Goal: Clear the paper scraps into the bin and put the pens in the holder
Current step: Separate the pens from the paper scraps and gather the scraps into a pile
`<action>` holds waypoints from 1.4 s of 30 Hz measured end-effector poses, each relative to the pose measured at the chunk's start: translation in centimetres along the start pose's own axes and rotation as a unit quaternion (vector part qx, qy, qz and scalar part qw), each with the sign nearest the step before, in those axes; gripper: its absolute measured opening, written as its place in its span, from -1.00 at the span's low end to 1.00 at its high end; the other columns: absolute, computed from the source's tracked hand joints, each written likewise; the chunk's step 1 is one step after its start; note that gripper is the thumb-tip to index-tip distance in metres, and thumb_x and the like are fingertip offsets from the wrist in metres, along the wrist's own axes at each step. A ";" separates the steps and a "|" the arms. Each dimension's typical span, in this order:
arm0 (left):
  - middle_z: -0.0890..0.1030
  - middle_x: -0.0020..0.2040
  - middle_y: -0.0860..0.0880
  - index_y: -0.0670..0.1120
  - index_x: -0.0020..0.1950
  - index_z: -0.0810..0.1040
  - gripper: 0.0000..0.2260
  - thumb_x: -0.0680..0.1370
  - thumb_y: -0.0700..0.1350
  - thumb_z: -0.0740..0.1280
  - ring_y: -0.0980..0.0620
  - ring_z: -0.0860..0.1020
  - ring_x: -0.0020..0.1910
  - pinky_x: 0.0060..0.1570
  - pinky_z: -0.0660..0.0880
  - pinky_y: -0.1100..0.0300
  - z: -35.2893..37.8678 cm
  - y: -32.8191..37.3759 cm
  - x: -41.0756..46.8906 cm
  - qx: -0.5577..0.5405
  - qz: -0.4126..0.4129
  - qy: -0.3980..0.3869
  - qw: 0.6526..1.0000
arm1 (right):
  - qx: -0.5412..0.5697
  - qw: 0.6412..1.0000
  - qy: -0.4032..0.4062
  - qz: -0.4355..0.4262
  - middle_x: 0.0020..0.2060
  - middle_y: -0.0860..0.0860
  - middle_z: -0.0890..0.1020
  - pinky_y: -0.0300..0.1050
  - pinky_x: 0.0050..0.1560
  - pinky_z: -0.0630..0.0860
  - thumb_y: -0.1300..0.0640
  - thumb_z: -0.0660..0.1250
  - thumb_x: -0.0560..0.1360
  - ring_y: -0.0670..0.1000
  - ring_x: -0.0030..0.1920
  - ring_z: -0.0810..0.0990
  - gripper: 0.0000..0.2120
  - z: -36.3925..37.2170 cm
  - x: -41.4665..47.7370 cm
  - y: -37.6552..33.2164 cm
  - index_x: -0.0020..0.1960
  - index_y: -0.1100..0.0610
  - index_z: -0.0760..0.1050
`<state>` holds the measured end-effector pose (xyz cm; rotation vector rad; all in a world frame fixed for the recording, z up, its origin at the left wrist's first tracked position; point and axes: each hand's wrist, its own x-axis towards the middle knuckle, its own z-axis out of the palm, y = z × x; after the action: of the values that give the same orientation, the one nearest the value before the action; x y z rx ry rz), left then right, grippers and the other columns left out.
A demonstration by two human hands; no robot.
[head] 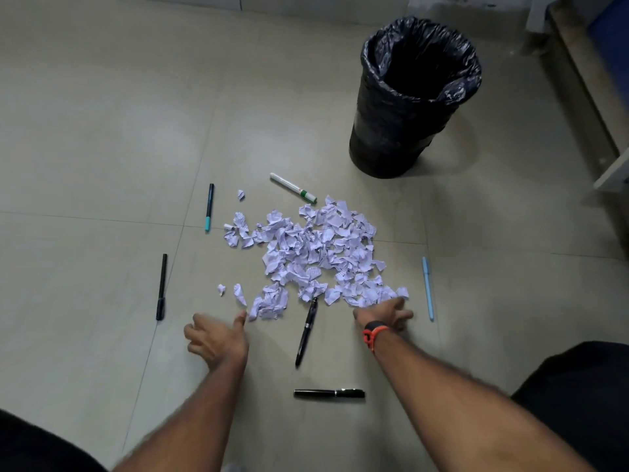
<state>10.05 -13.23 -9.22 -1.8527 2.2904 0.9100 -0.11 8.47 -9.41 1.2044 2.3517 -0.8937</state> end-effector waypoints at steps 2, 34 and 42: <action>0.31 0.34 -0.32 -0.27 0.29 0.32 -0.28 0.34 0.10 0.54 -0.30 0.30 0.32 0.31 0.23 -0.09 0.5 0.1 0.8 0.016 0.009 -0.032 0.999 | 0.010 0.999 0.003 -0.034 0.28 0.17 0.21 -0.02 0.18 0.48 0.33 0.47 0.26 0.29 0.15 0.46 -0.29 0.8 0.4 -1.4 0.32 0.16 0.24; 0.17 0.34 -0.21 -0.15 0.50 0.02 0.20 0.07 0.02 0.69 -0.25 0.45 0.21 0.26 0.45 -0.03 2.4 3.0 0.3 0.005 0.156 -0.112 0.981 | -0.096 0.991 -0.055 -0.082 0.18 0.16 0.24 0.00 0.02 0.59 0.16 0.62 0.17 0.22 -0.08 0.58 -0.19 -1.1 1.1 3.0 0.25 0.10 0.21; 0.17 0.35 -0.18 -0.21 0.40 0.22 -0.05 0.16 -0.03 0.67 -0.14 0.40 0.25 0.28 0.38 0.13 3.5 8.0 1.7 0.016 0.210 -0.193 0.958 | -0.027 0.979 -0.087 -0.184 0.30 0.17 0.26 -0.13 0.24 0.42 0.34 0.50 0.33 0.20 0.16 0.52 -0.22 0.8 1.7 -4.9 0.44 0.13 0.20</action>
<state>1.25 -12.22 -9.60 -1.0605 2.4470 1.1493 -5.10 6.80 -9.15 0.6471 2.4749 -0.9960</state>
